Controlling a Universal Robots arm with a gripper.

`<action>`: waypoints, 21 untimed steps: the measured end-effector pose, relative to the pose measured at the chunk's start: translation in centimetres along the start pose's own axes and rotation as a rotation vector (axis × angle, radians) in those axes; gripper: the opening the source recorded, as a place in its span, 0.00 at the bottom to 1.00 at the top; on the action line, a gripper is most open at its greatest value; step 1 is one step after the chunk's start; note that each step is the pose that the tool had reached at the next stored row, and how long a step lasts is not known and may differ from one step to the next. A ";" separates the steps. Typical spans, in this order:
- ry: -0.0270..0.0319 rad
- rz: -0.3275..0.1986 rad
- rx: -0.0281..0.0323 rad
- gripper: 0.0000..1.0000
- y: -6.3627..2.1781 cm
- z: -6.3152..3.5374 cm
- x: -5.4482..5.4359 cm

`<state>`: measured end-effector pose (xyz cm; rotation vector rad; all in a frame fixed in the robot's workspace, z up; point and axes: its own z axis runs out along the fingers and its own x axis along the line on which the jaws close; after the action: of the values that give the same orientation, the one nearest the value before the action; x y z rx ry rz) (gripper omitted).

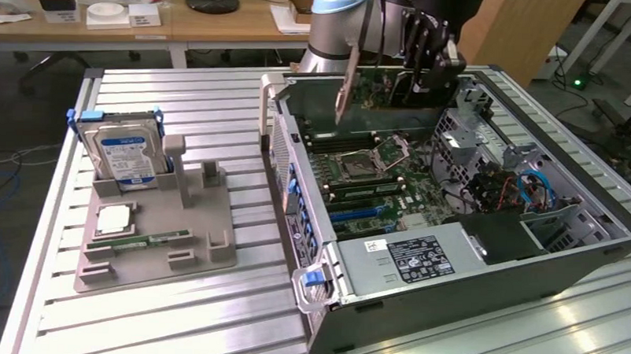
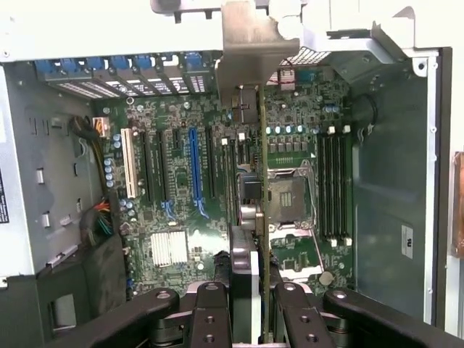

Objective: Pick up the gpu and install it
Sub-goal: 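Insert the gpu into the slot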

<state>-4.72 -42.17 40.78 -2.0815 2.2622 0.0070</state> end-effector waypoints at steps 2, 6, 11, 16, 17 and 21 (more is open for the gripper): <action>-0.0005 -0.003 0.0032 0.28 0.01 0.13 0.0; -0.0012 -0.008 0.0103 0.28 0.01 0.36 0.0; -0.0020 -0.014 0.0171 0.28 0.02 0.59 0.0; -0.0038 -0.014 0.0275 0.28 0.05 1.20 0.1; -0.0036 -0.014 0.0275 0.28 0.04 1.37 0.2; -0.0025 -0.014 0.0276 0.28 0.01 1.86 0.9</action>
<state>-4.72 -42.95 38.88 -2.0821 2.2335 -0.0222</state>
